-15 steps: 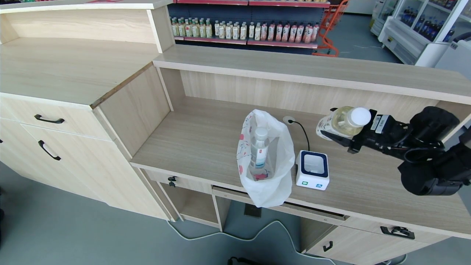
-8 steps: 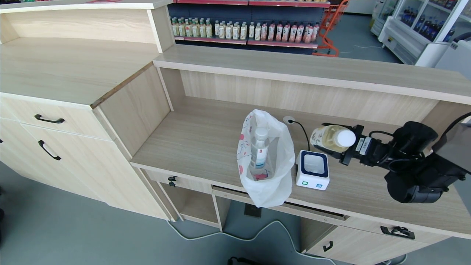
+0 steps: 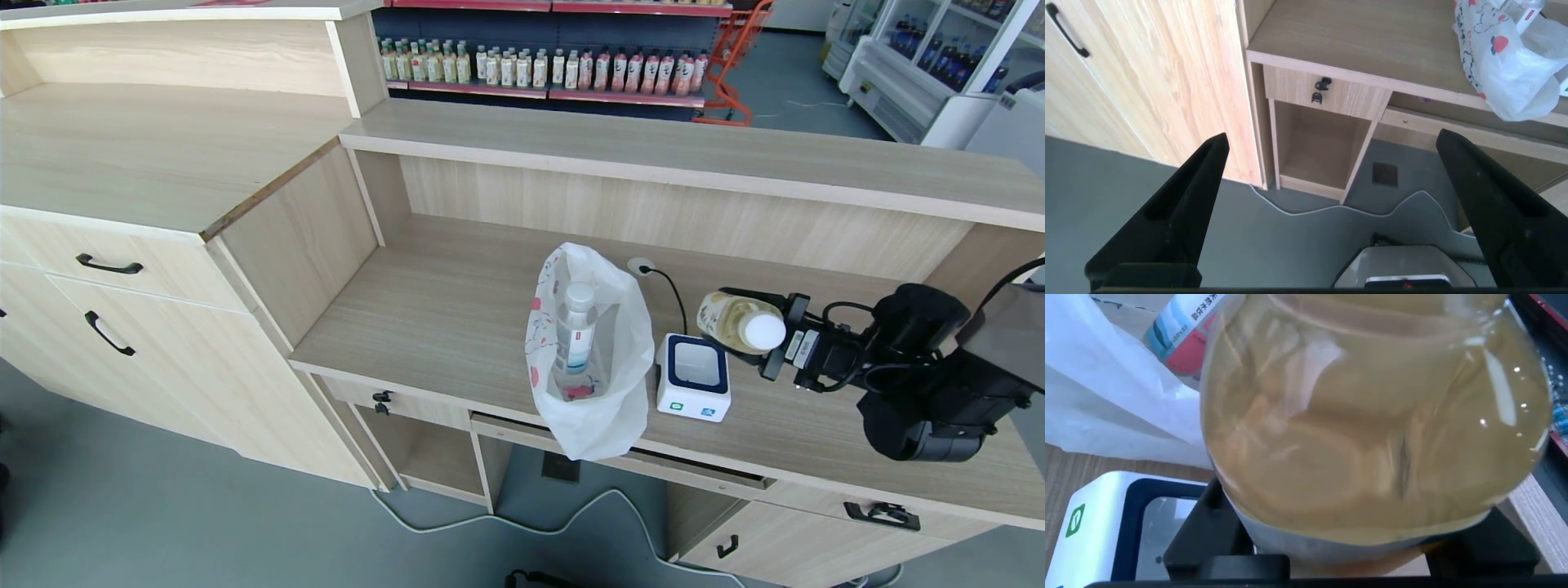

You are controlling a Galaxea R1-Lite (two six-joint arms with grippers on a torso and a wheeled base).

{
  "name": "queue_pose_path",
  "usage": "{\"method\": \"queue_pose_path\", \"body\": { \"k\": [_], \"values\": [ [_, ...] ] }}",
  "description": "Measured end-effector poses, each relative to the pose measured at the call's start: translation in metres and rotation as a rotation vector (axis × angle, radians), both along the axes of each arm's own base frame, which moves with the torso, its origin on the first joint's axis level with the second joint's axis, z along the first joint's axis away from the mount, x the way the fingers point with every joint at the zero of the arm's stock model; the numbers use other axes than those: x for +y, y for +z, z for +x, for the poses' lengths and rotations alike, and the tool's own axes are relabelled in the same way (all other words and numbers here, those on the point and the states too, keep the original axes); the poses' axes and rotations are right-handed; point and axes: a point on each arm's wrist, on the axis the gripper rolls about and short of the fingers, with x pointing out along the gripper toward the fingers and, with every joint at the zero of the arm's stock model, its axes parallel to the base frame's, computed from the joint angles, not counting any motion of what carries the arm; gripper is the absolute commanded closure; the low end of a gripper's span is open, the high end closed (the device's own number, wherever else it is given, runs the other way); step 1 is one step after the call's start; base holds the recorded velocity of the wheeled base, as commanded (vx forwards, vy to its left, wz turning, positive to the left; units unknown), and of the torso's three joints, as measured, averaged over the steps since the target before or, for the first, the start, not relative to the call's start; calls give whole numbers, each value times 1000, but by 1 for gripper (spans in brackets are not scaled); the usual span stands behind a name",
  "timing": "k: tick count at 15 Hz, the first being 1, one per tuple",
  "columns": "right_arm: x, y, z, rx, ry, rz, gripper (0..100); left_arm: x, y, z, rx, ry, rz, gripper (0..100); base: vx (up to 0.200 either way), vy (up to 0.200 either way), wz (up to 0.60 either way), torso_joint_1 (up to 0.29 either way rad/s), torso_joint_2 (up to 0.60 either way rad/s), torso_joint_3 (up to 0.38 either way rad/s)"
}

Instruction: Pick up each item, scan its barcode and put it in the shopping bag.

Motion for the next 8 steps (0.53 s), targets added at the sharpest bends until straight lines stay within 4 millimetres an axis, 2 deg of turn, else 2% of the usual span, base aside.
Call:
{"method": "queue_pose_path", "body": {
  "k": [8],
  "values": [
    [-2, -20, 4, 31, -9, -9, 100, 0, 0, 0, 0, 0, 0, 0, 0, 0, 0, 0, 0, 0]
  ]
}}
